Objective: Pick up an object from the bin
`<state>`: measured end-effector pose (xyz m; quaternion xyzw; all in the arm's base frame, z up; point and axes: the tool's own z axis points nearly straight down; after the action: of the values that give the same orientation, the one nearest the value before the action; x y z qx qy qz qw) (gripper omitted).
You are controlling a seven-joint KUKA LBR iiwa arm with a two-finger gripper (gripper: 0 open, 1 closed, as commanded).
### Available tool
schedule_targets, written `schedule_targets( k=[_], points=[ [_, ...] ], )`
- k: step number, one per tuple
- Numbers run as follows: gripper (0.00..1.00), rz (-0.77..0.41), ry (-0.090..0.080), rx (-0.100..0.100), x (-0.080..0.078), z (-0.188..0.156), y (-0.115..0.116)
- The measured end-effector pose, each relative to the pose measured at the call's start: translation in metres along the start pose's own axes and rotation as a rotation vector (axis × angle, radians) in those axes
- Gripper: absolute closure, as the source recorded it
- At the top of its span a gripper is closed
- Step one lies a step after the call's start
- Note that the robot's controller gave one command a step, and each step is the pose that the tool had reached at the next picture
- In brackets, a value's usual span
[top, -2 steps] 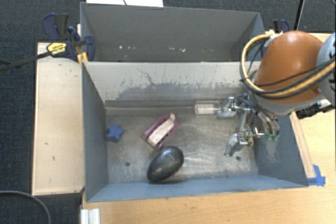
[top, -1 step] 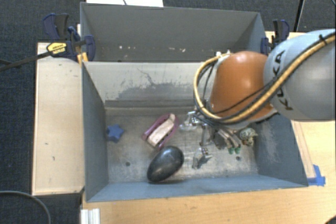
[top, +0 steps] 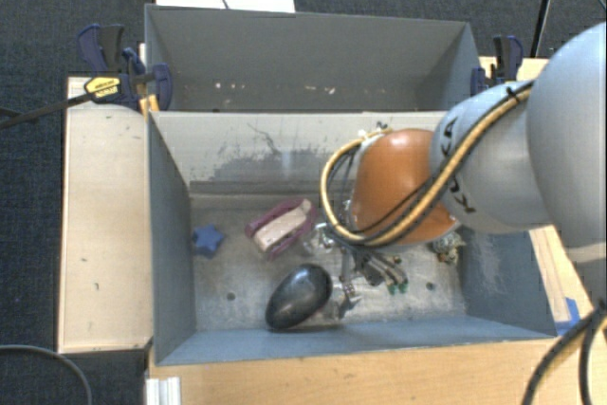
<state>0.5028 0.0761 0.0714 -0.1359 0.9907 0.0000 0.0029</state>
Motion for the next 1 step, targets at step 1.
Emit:
schedule_targets(
  k=[1],
  points=[
    [0.0, -0.075, -0.01, 0.002, 0.0095, -0.002, 0.0291]
  ],
)
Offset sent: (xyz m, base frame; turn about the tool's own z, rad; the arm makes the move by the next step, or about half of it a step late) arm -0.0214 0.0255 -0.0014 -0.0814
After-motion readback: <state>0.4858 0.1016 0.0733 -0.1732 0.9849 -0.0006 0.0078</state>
